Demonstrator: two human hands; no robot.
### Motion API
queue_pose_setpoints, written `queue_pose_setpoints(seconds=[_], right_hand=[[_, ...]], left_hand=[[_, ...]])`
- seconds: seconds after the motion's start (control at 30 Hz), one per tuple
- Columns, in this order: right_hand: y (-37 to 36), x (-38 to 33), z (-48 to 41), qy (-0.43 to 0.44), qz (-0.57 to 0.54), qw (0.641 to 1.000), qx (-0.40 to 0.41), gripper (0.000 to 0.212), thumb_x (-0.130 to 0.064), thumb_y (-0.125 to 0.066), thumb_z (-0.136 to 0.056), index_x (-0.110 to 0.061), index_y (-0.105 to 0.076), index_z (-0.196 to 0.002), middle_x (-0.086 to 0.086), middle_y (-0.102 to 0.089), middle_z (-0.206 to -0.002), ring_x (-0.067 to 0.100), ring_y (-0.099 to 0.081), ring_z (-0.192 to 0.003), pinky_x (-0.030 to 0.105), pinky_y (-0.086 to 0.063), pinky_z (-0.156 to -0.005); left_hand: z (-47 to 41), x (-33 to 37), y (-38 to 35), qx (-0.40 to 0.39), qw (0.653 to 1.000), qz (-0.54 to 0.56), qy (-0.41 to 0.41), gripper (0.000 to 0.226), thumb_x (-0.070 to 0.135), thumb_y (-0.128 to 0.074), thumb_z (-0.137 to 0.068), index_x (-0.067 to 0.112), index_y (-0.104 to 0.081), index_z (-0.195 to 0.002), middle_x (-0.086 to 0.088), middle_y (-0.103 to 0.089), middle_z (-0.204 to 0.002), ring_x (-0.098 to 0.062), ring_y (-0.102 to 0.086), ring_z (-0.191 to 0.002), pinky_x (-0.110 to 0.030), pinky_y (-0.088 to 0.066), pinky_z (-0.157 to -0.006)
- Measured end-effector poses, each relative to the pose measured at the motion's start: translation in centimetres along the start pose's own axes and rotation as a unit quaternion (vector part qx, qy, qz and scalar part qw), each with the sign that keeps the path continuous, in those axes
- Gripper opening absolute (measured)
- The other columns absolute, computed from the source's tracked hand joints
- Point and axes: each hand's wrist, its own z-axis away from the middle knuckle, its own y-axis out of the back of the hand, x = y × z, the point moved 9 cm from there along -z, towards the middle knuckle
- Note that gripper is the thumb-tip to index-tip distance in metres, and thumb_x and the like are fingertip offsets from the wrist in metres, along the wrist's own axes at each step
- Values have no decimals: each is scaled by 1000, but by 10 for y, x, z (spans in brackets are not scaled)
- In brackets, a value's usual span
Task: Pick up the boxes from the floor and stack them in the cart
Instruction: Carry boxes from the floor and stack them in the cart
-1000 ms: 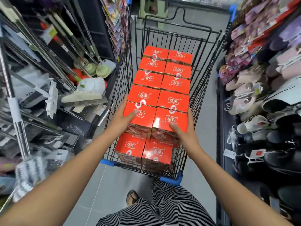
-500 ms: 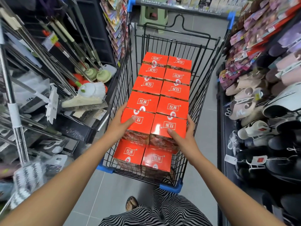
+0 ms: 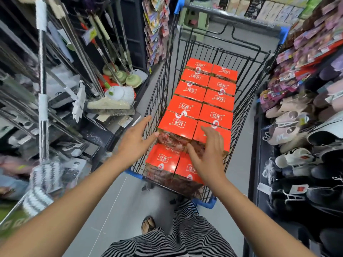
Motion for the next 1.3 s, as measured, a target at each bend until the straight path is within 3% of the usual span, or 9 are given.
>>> queue_pose_setpoints(seconds=[0.13, 0.33, 0.47, 0.63, 0.73, 0.83, 0.9, 1.0, 1.3], right_hand=[[-51, -77, 32, 119, 18, 989, -91, 54, -37, -53, -83, -10, -48, -130, 16, -49, -132, 32, -38, -128, 45, -27, -109], [-160, -189, 116, 267, 57, 926, -259, 59, -45, -46, -78, -5, -49, -122, 19, -54, -121, 38, -48, -113, 49, -43, -94], [-220, -272, 196, 397, 101, 848, -337, 60, -50, -42, -75, -10, -47, -119, 18, -57, -115, 37, -52, -106, 48, -48, -85], [-271, -356, 318, 541, 109, 722, -418, 63, -52, -40, -76, -12, -41, -125, 22, -57, -115, 42, -56, -104, 51, -48, -86], [-290, -390, 395, 601, 108, 650, -452, 65, -48, -55, -72, -7, -55, -123, 22, -61, -108, 43, -59, -98, 52, -51, -80], [-294, -415, 466, 646, 103, 593, -470, 66, -43, -63, -76, -5, -54, -130, 23, -58, -117, 44, -54, -109, 53, -44, -90], [-292, -426, 508, 668, 102, 559, -481, 67, -43, -61, -85, -9, -44, -140, 20, -50, -131, 39, -43, -123, 49, -34, -100], [-286, -438, 568, 701, 104, 509, -490, 68, -47, -53, -90, -15, -31, -146, 13, -39, -142, 32, -32, -132, 41, -28, -103], [-257, -463, 741, 773, 66, 345, -527, 67, -52, -47, -92, -14, -32, -145, 13, -39, -142, 32, -30, -133, 44, -25, -107]], left_hand=[[68, -33, 45, 26, 981, -189, -32, 66, 54, -43, -90, 15, -42, -144, -11, -46, -145, -32, -45, -131, -45, -38, -108], [208, -119, 114, 70, 946, -303, 89, 64, 49, -40, -85, 6, -56, -130, -21, -57, -130, -41, -58, -112, -51, -50, -91], [332, -179, 159, 117, 913, -313, 234, 64, 47, -46, -81, 9, -53, -133, -21, -56, -131, -43, -57, -111, -52, -49, -91], [501, -221, 189, 193, 838, -281, 425, 65, 51, -44, -79, 9, -59, -126, -23, -64, -118, -45, -63, -99, -52, -53, -80], [595, -227, 187, 243, 790, -270, 494, 64, 54, -43, -83, 11, -50, -130, -22, -63, -118, -44, -61, -101, -53, -52, -83], [675, -225, 177, 274, 739, -244, 565, 68, 58, -45, -82, 9, -55, -129, -22, -63, -118, -44, -61, -102, -52, -52, -82], [717, -222, 167, 284, 709, -225, 605, 71, 59, -44, -81, 7, -59, -126, -21, -64, -116, -44, -62, -100, -51, -51, -81], [772, -210, 155, 315, 665, -214, 642, 71, 58, -40, -80, 5, -61, -123, -21, -65, -115, -45, -62, -99, -51, -51, -81], [931, -171, 115, 381, 517, -171, 747, 72, 62, -37, -80, 8, -62, -121, -21, -65, -113, -46, -62, -99, -51, -51, -80]])
